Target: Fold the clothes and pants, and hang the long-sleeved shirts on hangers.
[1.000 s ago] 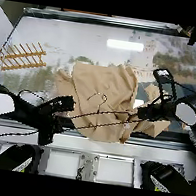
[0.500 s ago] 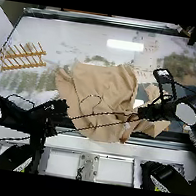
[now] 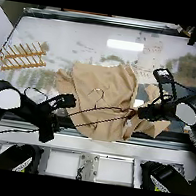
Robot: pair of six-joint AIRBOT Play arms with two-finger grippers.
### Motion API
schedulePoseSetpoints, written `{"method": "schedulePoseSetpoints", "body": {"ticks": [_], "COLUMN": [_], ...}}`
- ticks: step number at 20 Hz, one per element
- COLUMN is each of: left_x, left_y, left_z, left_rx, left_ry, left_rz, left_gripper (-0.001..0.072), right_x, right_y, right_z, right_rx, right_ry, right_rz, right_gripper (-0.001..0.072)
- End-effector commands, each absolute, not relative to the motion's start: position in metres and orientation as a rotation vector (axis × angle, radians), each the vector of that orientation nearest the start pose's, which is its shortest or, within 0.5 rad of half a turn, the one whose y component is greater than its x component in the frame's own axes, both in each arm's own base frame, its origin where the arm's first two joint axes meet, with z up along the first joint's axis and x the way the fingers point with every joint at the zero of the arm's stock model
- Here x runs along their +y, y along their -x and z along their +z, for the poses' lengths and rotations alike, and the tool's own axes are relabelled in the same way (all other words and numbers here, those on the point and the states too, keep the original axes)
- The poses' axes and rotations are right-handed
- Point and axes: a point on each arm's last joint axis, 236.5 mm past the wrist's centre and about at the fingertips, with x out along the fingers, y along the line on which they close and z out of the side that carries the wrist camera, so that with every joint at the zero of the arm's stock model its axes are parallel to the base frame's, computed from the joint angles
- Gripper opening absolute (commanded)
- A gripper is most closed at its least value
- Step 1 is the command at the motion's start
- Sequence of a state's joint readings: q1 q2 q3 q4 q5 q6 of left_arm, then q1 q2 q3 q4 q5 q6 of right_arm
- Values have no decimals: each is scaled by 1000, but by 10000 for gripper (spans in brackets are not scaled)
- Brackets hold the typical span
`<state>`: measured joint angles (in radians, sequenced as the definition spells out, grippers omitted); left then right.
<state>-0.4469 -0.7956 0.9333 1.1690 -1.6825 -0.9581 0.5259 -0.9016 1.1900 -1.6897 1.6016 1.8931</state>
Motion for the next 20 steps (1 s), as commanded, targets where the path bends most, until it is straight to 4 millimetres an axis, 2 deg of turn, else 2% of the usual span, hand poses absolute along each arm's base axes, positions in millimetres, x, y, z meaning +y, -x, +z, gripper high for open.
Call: {"method": "schedulePoseSetpoints", "body": {"ticks": [1,4,11,15,17,20], "left_x": [-183,-185,-181,-197,-203,-211], "left_y": [-143,-148,-139,-123,-125,-142], "left_z": [63,61,71,58,50,47], "left_rx": [1321,1310,1232,1218,1190,1121], "left_ry": [-454,-460,-533,-466,-445,-449], "left_rz": [-1175,-1181,-1242,-1354,-1360,-1334], "left_gripper": [8,8,9,10,9,10], "right_x": [108,108,108,117,116,105], "right_y": [-241,-241,-241,-236,-237,-242], "right_z": [115,115,115,114,115,122], "right_rx": [1284,1284,1284,1301,1291,1280], "right_ry": [140,140,138,117,170,235], "right_rz": [138,138,140,172,213,193], "right_gripper": [21,20,20,21,22,19]}}
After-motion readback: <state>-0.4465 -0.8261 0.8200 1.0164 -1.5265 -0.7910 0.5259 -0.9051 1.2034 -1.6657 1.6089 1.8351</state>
